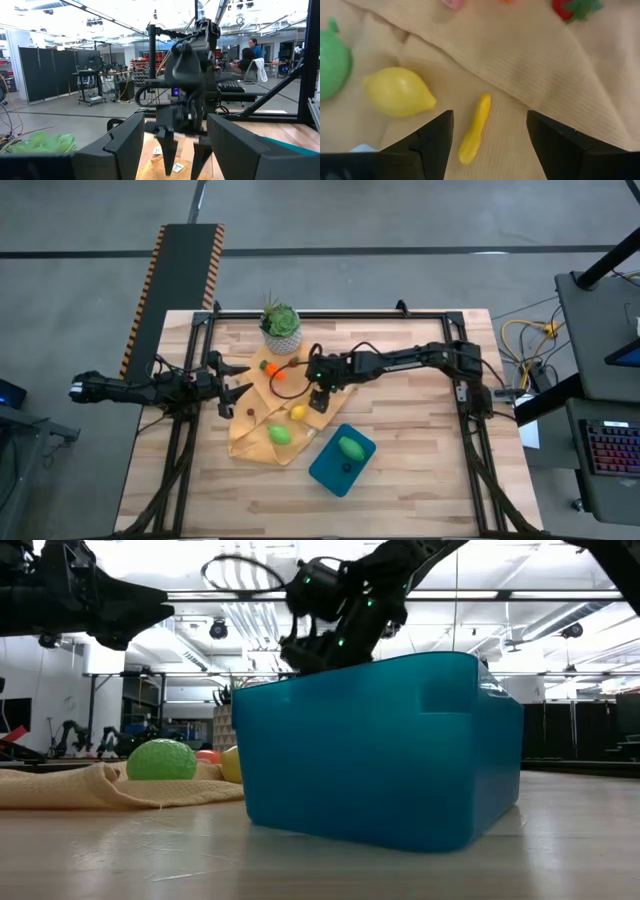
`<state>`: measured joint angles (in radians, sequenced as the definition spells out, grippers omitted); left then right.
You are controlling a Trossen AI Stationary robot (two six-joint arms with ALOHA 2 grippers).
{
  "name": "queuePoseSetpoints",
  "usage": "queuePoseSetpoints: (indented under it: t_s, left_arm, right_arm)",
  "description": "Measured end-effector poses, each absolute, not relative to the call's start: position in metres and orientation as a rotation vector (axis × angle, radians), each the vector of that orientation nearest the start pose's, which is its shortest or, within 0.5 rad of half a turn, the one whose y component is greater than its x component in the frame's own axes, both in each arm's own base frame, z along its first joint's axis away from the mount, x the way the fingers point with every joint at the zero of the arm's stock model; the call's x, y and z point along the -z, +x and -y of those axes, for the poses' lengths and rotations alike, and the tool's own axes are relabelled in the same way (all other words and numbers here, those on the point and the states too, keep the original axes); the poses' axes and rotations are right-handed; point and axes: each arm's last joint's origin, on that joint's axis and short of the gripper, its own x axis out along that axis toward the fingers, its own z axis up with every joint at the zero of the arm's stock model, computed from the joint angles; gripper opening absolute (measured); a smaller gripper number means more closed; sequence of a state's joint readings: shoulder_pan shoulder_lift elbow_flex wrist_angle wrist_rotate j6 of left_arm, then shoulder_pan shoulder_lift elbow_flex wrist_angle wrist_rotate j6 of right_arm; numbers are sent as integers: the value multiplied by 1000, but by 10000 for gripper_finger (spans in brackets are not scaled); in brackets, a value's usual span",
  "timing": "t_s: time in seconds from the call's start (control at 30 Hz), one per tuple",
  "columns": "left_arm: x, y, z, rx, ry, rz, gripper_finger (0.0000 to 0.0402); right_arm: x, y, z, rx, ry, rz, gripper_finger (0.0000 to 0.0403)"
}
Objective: Pick and placing Produce into tupperware
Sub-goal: Put the yellow corn into the blue bin
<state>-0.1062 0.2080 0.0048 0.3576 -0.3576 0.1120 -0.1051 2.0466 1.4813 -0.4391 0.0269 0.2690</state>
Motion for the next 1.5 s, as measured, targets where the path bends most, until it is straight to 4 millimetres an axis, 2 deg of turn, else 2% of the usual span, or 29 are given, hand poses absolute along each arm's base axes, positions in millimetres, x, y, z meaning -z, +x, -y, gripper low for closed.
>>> queuePoseSetpoints:
  t_s: [0.33, 0.73, 0.97, 1.5]
  left_arm:
    - [-182, 108, 1, -259, 76, 135, 202]
    - [-182, 108, 1, -258, 76, 133, 202]
    - [-182, 108, 1, -259, 76, 133, 202]
    - [-182, 108, 1, -258, 76, 133, 202]
  right_arm:
    - [-151, 438, 46, 272, 304, -1038, 230]
    - [-146, 438, 31, 250, 296, -1062, 228]
    - [-145, 437, 30, 250, 293, -1071, 219]
    - [-139, 433, 29, 256, 298, -1092, 156]
